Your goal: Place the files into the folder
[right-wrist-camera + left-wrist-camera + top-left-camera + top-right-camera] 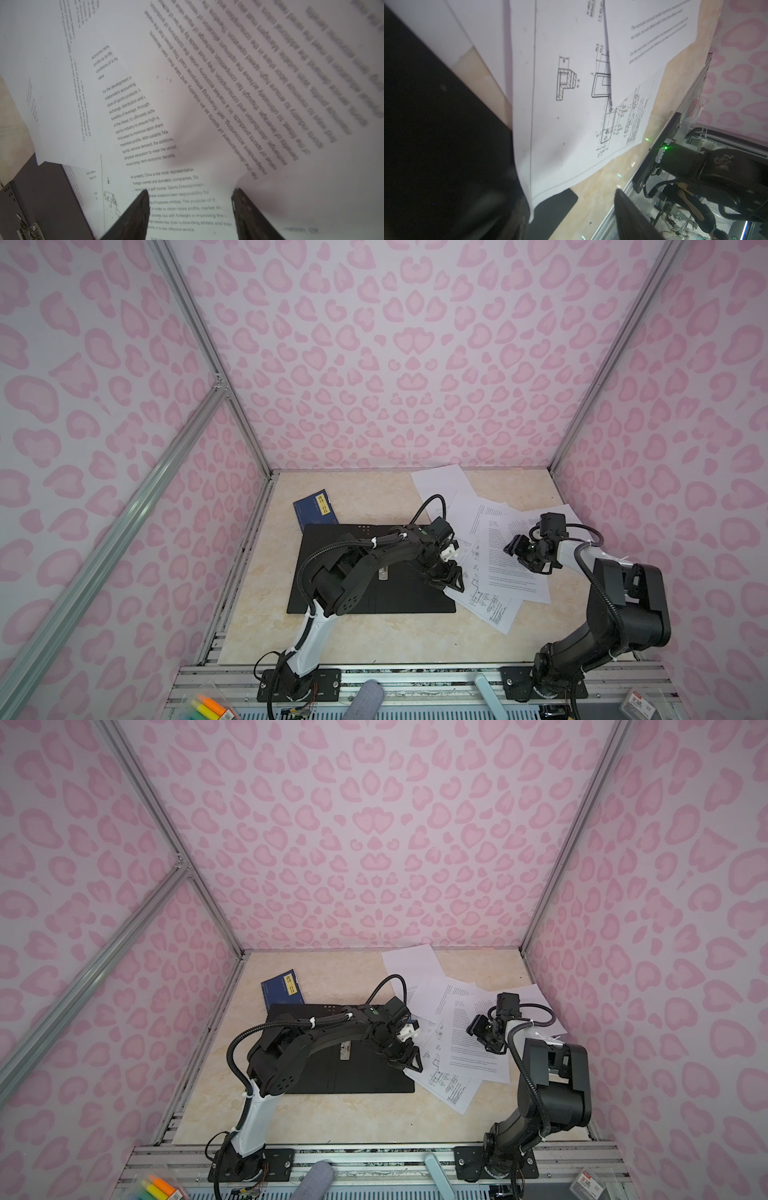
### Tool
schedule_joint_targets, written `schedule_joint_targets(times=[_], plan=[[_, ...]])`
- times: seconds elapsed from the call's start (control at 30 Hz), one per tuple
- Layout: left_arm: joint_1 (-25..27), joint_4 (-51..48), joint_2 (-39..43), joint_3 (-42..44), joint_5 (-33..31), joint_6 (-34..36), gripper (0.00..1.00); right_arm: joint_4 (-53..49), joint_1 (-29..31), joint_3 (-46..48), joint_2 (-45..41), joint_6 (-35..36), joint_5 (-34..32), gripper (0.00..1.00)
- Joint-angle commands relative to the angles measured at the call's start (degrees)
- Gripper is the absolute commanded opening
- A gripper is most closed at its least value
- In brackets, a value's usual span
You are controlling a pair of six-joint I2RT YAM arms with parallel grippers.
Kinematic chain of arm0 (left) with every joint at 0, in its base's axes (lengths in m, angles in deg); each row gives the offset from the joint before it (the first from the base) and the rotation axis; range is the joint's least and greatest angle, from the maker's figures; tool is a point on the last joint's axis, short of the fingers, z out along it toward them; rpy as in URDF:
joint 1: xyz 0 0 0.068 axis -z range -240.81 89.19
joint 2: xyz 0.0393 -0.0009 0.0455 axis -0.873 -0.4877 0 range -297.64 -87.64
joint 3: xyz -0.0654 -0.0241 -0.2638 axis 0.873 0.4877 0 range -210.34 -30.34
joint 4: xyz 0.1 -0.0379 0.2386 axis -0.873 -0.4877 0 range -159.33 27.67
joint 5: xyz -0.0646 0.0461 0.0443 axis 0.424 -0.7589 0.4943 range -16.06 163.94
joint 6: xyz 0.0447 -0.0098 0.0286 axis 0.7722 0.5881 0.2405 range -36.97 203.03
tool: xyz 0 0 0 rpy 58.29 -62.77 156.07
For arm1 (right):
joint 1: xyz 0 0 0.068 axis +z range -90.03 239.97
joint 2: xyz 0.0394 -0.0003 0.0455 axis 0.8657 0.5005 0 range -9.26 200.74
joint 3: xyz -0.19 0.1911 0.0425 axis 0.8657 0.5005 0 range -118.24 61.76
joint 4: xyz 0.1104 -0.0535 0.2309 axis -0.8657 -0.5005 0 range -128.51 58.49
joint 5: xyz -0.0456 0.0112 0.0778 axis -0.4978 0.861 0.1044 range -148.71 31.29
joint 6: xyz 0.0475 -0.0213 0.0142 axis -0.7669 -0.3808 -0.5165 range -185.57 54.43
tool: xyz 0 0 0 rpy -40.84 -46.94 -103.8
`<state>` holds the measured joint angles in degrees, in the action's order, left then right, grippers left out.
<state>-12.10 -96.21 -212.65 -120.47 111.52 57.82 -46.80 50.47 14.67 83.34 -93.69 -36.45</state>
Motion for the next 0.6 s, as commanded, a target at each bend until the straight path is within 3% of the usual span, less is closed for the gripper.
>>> schedule_joint_targets(times=[0.0, 0.23, 0.43, 0.57], plan=[[-0.02, 1.84, -0.82, 0.31, 1.31, -1.67, 0.55, -1.07, 0.11, 0.67, 1.14, -0.77, 1.61, 0.65], [-0.08, 0.52, -0.93, 0.42, -5.62, -7.26, 0.37, -1.15, -0.01, 0.77, 1.08, -0.91, 2.24, 0.65], [-0.19, -0.45, -0.51, -0.05, -7.76, -10.46, 0.06, -0.72, -0.03, 1.19, -0.33, -1.27, 3.51, 0.65], [-0.43, -1.85, 3.7, -1.74, -4.45, -13.55, 0.04, -0.55, -1.38, 2.25, -4.14, -1.75, 6.65, 0.68]])
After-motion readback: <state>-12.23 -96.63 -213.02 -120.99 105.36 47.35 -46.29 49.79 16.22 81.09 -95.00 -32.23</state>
